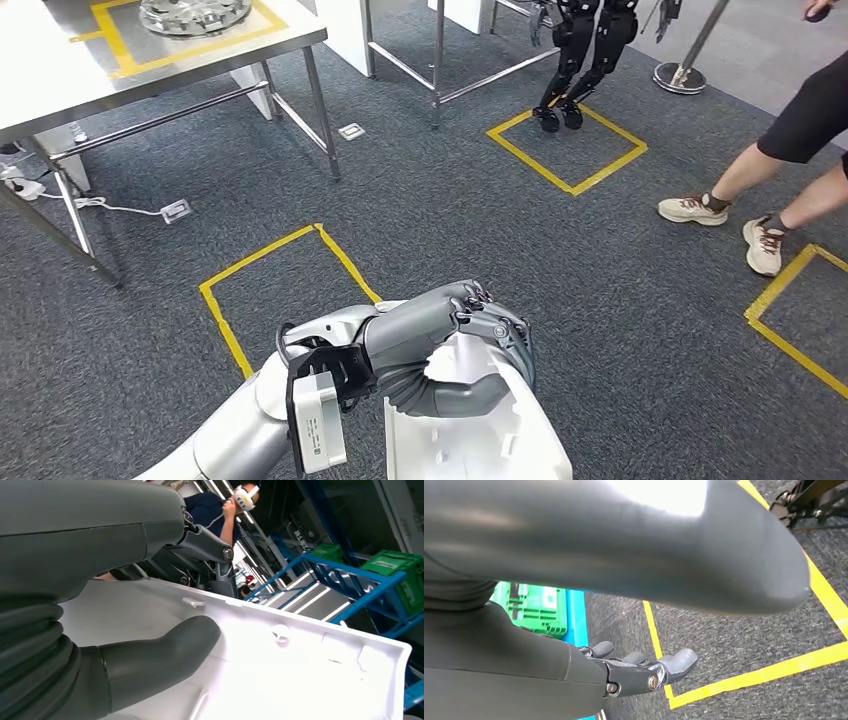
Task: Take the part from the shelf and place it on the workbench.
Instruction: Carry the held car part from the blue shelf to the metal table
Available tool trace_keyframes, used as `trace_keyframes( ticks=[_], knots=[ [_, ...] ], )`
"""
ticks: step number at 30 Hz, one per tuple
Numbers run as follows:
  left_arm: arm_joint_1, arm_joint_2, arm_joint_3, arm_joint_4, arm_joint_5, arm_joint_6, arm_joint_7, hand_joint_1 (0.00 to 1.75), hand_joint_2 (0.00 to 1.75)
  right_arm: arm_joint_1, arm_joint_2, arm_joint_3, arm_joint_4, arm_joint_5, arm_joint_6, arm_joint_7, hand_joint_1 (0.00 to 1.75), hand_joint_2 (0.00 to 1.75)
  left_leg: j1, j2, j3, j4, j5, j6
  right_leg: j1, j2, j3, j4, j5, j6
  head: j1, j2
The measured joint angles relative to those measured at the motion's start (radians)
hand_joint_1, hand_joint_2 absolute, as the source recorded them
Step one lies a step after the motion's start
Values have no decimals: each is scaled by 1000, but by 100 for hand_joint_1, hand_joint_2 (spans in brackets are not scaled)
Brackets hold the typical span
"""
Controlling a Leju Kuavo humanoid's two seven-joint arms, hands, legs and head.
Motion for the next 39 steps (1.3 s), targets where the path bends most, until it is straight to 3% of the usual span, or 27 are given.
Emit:
trace_keyframes(
  ticks=[1,2,4,6,8,9,10,12,13,15,16,18,19,21,22,24,26,28,30,31,32,33,35,37,39],
  knots=[
    [0,0,-2,1,0,1,2,175,175,1,0,0,0,0,0,0,0,0,1,-15,-1,3,0,-1,-2,1,0,-11,21,2,0,0],
    [0,0,-4,2,0,3,4,175,175,1,1,0,0,0,1,0,0,0,3,-29,-1,6,-1,-4,-4,6,19,-60,57,3,1,0],
    [-2,-1,-9,2,0,6,6,175,175,1,2,0,0,0,1,1,0,0,6,-56,-4,16,-5,-15,-11,45,77,-193,116,8,2,0],
    [-3,-3,-12,2,1,8,8,175,175,-1,4,0,0,0,0,4,0,0,6,-77,-12,21,-6,-29,-11,72,105,-257,131,1,4,0],
    [-3,-4,-12,2,2,10,9,175,175,-2,5,0,0,-1,0,9,0,0,7,-96,-18,15,-1,-42,-9,55,105,-258,133,-15,5,0],
    [-3,-4,-12,2,2,12,9,175,175,-2,6,0,0,-1,0,9,0,0,6,-89,-20,18,-2,-47,-9,43,105,-260,135,-23,4,0],
    [-4,-4,-12,1,2,14,9,175,175,-3,6,0,0,-1,0,9,0,0,5,-67,-28,32,-13,-53,-9,31,106,-262,136,-31,1,0],
    [-6,-4,-12,1,2,18,9,175,175,-1,8,-1,0,-1,0,9,0,0,4,0,-69,123,-68,-61,-8,5,107,-265,136,-43,-6,0],
    [-6,-3,-12,1,2,19,9,175,175,2,8,-1,0,-1,0,8,0,0,4,21,-101,192,-103,-64,-6,-9,107,-265,135,-46,-10,0],
    [-4,-2,-12,1,2,21,9,175,175,5,8,-1,0,-2,0,8,0,0,7,34,-151,299,-143,-67,-4,-40,107,-265,133,-48,-10,0],
    [-3,-2,-12,1,1,21,9,175,175,4,8,-1,0,-2,0,6,0,0,7,36,-152,303,-135,-67,-3,-55,107,-265,132,-48,-10,0],
    [-3,-1,-13,0,-1,25,9,175,175,1,8,-1,0,-3,0,1,0,0,5,52,-94,199,-76,-59,-1,-82,113,-264,129,-46,-11,0],
    [-4,-1,-13,-1,-2,27,8,175,175,0,9,-1,0,-3,0,-1,0,0,1,75,-56,125,-49,-52,1,-94,117,-264,126,-43,-11,0],
    [-5,-1,-13,-3,-5,29,8,175,175,-1,10,-2,0,-3,0,-4,0,0,-7,105,-9,32,-22,-36,6,-116,123,-264,121,-34,-11,0],
    [-6,-1,-14,-4,-6,29,7,175,175,-2,10,-2,0,-3,0,-4,0,0,-10,107,-6,19,-22,-30,8,-126,125,-265,120,-28,-10,0],
    [-5,0,-14,-6,-6,30,7,175,175,-7,11,-2,0,-4,0,-5,0,0,-8,80,-7,13,-16,-19,7,-138,131,-267,117,-16,-10,0],
    [-7,0,-15,-8,-8,31,6,175,175,-12,12,-2,0,-5,0,-6,0,0,0,57,-2,4,-8,-9,3,-88,123,-236,93,-5,-8,0],
    [-8,-1,-17,-9,-11,32,6,175,175,-9,14,-3,0,-6,0,-7,0,0,4,33,0,1,-4,-2,0,-20,73,-131,37,2,-2,0],
    [-5,-1,-19,-7,-13,32,6,175,175,-3,14,-3,0,-8,0,-6,0,0,5,3,-1,2,-4,-1,0,-1,9,-16,-3,5,1,0],
    [-4,-1,-19,-6,-14,32,6,175,175,-1,14,-3,0,-9,0,-6,0,0,5,-13,-1,4,-4,-1,0,1,-6,2,5,6,2,0],
    [-4,-1,-19,-5,-14,32,6,175,175,0,15,-3,0,-9,0,-7,0,0,5,-29,-1,5,-4,-2,-1,3,-1,-21,32,5,2,0],
    [-4,-1,-19,-5,-14,32,6,175,175,-1,15,-3,0,-9,0,-7,0,0,6,-44,0,8,-5,-4,-3,11,22,-80,72,5,3,0],
    [-4,-1,-19,-5,-15,32,5,175,175,-2,15,-4,0,-10,-1,-7,0,0,7,-71,-3,14,-7,-12,-10,62,78,-211,129,5,3,0],
    [-4,-1,-20,-5,-15,33,3,175,175,-3,15,-4,0,-10,-1,-6,0,0,9,-94,-11,16,-6,-26,-10,90,101,-266,139,-1,4,0],
    [-4,0,-20,-5,-16,35,2,175,175,-4,16,-4,0,-10,-1,-6,0,0,10,-115,-17,11,-2,-41,-9,67,103,-269,141,-13,4,0]
  ],
)
